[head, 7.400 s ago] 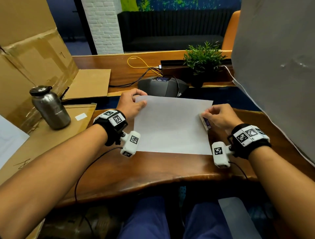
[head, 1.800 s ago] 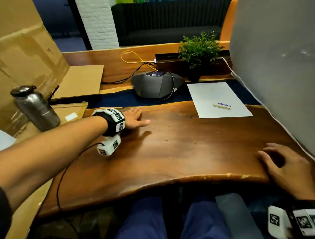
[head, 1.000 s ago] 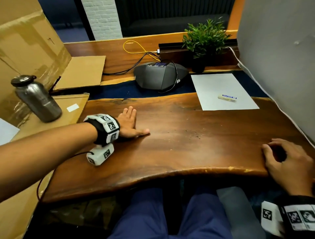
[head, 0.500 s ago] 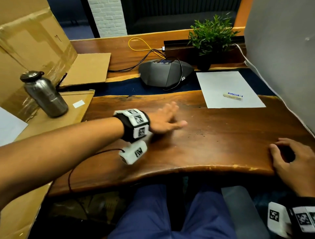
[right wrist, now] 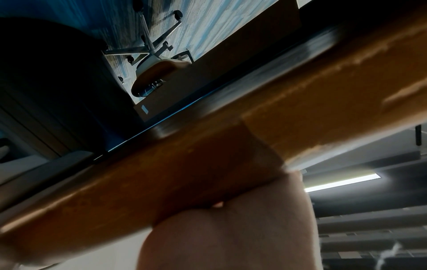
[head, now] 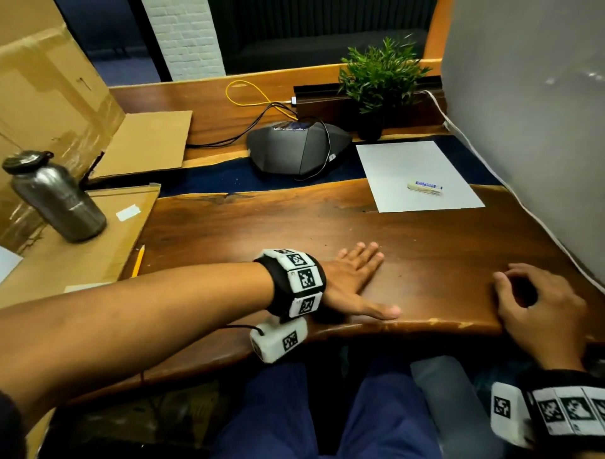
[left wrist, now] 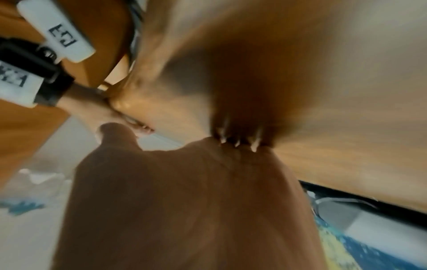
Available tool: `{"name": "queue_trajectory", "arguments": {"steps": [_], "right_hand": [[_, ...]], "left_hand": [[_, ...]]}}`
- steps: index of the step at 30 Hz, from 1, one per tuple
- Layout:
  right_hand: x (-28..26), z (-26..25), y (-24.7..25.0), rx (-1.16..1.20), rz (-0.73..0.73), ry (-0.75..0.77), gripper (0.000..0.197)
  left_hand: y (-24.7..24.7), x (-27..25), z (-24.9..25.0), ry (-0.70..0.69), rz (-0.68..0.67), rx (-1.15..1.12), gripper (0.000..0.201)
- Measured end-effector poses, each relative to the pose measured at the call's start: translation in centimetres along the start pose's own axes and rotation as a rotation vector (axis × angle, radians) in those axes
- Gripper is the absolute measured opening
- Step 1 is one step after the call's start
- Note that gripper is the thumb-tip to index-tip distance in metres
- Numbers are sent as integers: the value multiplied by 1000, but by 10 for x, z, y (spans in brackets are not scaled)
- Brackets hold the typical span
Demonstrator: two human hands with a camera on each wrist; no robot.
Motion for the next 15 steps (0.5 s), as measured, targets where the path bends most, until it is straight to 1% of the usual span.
{"name": "queue_trajectory", "arguments": {"steps": [2,3,4,6,7,8,10,11,13,15], "right_hand": [[0,-1,2,9,-5,11,32],[1,-2,3,11,-6,16,32],[1,-3,3,12,-6,17,32],[0,-2,3,9,2,9,31],[0,-2,3,7,9,10,31],[0,-2,3,7,18,13,32],[1,-2,3,6,29,5,34],[1,-2,2,-1,29,-6,35],[0,-1,0,-25,18,-33,36],[0,-1,0,-41,16,-43,36]], "left_hand": [[12,5,18,-67,12,-121,98],[28,5,15,-61,54,-175,94],[47,3,5,-26,120,-205,92],[84,-4,-35,110,255,-200,92],[96,-10,-62,210,300,-166,94],[100,-18,-91,321,313,-126,98],[85,-37,-141,514,255,-57,109],[72,-45,-155,555,219,-38,115],[51,-52,-153,521,187,-2,127],[36,-47,-129,432,143,19,133]]}}
Point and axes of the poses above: each hand's wrist, its own x-axis towards the middle knuckle, its own y-axis out of the back of the hand, z = x × y, the point moved 10 cm from there along x, towards the middle knuckle, and after that the axes turned 13 degrees about -x, right-handed, at the moved point
